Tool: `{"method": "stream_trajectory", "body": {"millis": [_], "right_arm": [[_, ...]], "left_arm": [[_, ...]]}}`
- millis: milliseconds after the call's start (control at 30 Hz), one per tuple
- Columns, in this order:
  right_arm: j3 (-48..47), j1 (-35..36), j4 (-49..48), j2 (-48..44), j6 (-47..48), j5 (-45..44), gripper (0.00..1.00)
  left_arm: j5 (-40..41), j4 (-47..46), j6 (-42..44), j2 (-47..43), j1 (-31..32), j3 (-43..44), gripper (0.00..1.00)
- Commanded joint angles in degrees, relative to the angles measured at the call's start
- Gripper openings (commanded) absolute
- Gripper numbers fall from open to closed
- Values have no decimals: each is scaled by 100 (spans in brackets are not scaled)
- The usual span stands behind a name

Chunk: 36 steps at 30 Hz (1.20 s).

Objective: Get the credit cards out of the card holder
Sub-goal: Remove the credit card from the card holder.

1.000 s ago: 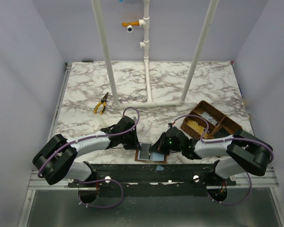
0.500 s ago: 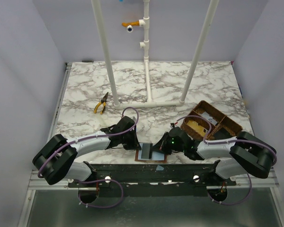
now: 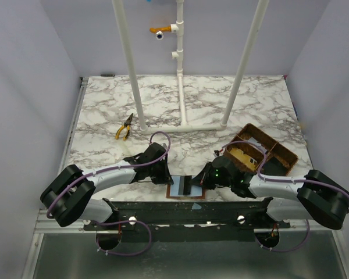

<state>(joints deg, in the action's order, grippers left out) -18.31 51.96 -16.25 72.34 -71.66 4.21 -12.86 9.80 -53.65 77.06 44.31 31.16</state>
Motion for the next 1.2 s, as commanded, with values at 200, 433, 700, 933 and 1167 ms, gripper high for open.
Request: {"method": "stream_trajectory", "body": {"millis": [200, 433, 700, 933, 1167], "right_arm": [[-31, -107, 911, -601, 255, -362, 1], [-169, -126, 1426, -930, 362, -574, 1], [-213, -160, 1859, -1254, 392, -680, 1], [-305, -169, 2060, -1401, 438, -735, 1], [-362, -178, 2232, -1549, 466, -766, 1]], "left_arm": [[434, 629, 152, 117, -19, 33, 0], [431, 655, 188, 156, -19, 140, 0], [434, 732, 238, 102, -19, 230, 0], [429, 871, 341, 39, -19, 440, 0], [477, 1035, 451, -97, -36, 583, 0]]}}
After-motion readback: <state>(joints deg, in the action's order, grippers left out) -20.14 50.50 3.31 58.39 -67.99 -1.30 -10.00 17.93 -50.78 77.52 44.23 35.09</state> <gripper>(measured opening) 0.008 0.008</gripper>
